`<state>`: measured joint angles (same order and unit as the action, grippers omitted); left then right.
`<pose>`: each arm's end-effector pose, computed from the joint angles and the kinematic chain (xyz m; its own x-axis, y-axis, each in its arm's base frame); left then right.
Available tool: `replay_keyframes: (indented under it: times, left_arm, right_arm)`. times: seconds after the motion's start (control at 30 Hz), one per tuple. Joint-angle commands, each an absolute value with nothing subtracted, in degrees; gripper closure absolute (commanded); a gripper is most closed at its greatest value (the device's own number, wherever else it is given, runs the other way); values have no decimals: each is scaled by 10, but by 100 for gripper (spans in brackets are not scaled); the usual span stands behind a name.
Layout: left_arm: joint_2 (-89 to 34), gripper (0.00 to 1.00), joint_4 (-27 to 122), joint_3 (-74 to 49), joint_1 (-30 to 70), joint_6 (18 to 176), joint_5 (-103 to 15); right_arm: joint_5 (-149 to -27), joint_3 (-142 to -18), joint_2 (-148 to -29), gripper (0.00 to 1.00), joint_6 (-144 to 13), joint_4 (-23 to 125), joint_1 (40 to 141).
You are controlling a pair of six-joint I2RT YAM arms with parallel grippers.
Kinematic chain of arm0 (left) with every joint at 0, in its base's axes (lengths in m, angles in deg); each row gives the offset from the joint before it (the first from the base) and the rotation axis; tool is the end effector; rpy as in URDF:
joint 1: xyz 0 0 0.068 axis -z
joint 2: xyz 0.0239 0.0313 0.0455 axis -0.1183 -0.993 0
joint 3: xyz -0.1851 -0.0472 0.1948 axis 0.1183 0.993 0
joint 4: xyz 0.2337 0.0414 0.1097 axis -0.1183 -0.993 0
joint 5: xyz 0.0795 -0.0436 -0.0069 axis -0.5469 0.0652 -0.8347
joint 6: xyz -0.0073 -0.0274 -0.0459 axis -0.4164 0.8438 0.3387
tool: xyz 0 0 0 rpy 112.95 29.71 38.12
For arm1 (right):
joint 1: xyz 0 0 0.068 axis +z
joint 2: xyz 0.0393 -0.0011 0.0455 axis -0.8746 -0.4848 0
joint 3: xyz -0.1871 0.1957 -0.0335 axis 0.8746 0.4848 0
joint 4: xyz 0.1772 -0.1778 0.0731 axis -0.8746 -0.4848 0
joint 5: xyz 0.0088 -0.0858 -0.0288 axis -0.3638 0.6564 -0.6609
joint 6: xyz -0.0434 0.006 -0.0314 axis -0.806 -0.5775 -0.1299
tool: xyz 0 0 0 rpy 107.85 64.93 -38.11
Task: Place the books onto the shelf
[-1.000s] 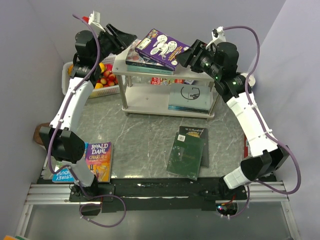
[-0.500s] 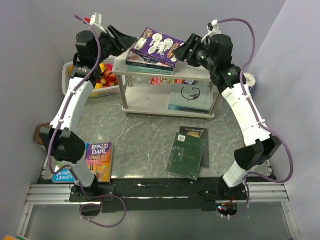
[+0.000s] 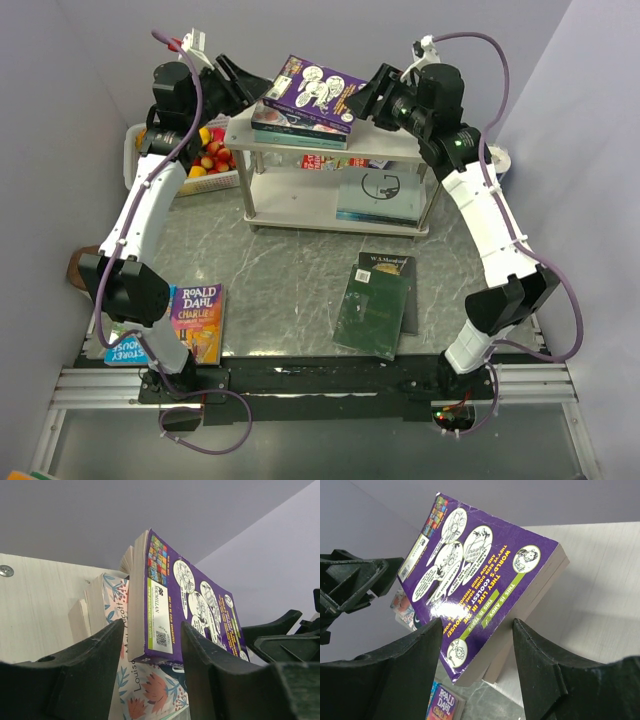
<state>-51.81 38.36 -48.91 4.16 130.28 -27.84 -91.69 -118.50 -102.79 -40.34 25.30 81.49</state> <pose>0.3917 -0.0907 0.4759 -0.3792 -0.5786 -0.7221 0.4346 0.5776 -0.6910 0.3402 0.1348 0.4976 -0.3855 0.4078 -0.8277 -0.3850 0.7441 0.5460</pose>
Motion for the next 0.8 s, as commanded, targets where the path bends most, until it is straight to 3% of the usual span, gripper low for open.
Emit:
replay_keyframes:
  times: [0.0, 0.37, 0.57, 0.77]
  left_arm:
    - [-512, 46, 395, -504, 44, 1295, -253]
    - [-473, 49, 417, -457, 44, 1303, -223]
    - [-407, 50, 470, -372, 44, 1315, -236]
    - [-390, 50, 462, -378, 44, 1309, -236]
  right_arm:
    - [-928, -1223, -1039, 35, -408, 261, 818]
    - [-943, -1232, -1048, 36, -401, 263, 825]
    - [-934, -1238, -1047, 36, -408, 261, 832]
    - [-934, -1243, -1049, 37, -406, 260, 834]
